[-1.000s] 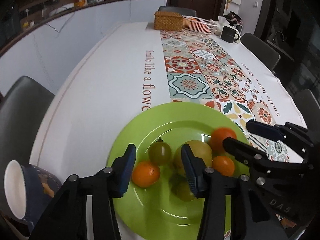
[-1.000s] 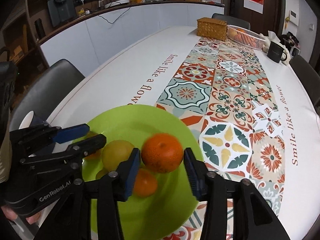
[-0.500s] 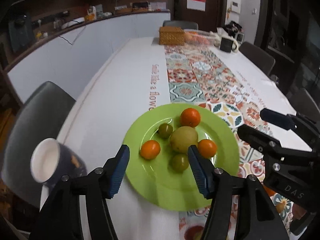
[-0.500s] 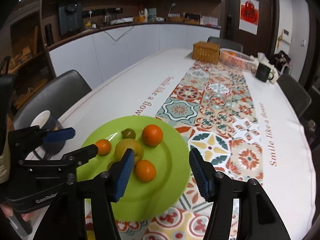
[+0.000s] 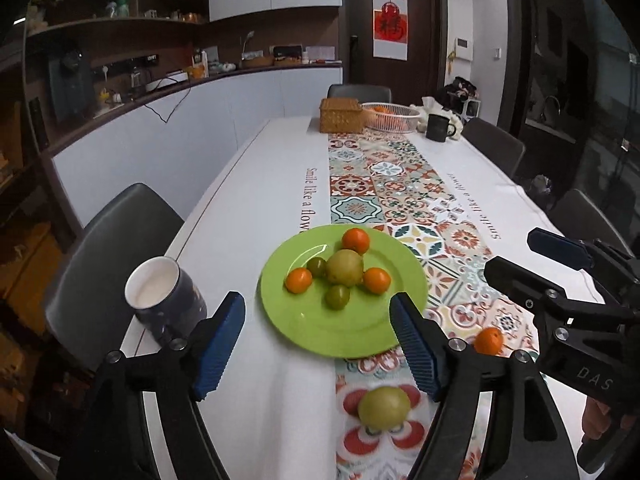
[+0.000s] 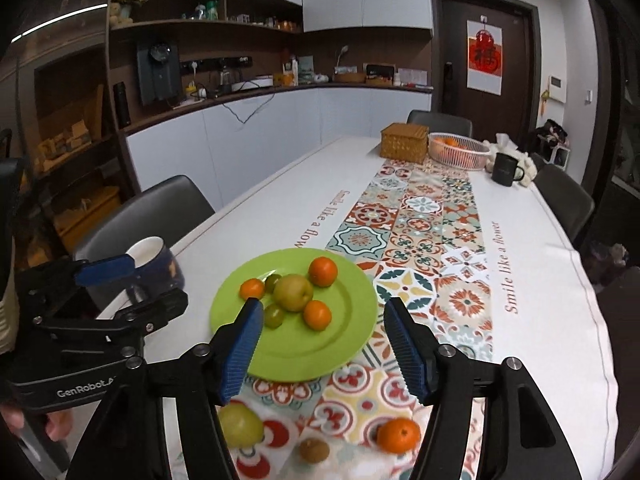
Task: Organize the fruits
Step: 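Withdraw both tools from the plate back toward the loose fruit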
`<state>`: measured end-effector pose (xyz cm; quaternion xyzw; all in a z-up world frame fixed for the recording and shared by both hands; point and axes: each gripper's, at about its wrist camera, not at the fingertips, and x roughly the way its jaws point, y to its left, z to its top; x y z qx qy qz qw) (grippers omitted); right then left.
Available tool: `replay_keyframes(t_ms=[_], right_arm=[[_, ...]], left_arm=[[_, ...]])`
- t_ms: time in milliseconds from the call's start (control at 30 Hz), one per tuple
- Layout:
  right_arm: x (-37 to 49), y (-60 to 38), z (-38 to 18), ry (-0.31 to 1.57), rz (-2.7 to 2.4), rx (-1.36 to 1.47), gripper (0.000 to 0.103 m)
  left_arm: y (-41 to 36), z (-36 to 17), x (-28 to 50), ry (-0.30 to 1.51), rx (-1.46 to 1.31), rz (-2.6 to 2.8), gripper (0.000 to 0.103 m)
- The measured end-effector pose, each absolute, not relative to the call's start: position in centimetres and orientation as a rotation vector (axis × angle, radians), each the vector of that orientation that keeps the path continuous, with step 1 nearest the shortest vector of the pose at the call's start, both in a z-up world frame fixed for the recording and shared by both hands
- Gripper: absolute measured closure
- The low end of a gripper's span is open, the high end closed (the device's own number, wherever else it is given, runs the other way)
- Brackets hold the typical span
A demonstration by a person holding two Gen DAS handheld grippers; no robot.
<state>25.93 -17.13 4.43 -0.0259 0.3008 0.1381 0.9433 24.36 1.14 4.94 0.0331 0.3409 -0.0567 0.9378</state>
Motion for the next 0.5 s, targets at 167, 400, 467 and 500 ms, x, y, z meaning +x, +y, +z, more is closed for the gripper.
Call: replay_keyframes(t_ms=[167,400,467,500], right_arm=[[22.7,-17.8,5.0,0.590,0.258,-0.047,0.033],[19.3,-19.9,5.1,0.571,0.187,-0.033,0.027],[18.5,-20.4,5.0,0.567,0.168,-0.030,0.027],[18.2,-20.7,5.0,0.567,0.162,-0.026,0.027]], left_arm=[[0.8,5.6,21.4,0.674,0.078,-0.105,0.022],[0.3,5.7,17.8,0.644,0.109,-0.105,0.017],[0.1,5.5,17.0,0.644,0.107,-0.103,0.015],[0.0,5.4,16.6,0.642,0.108,-0.101,0.014]])
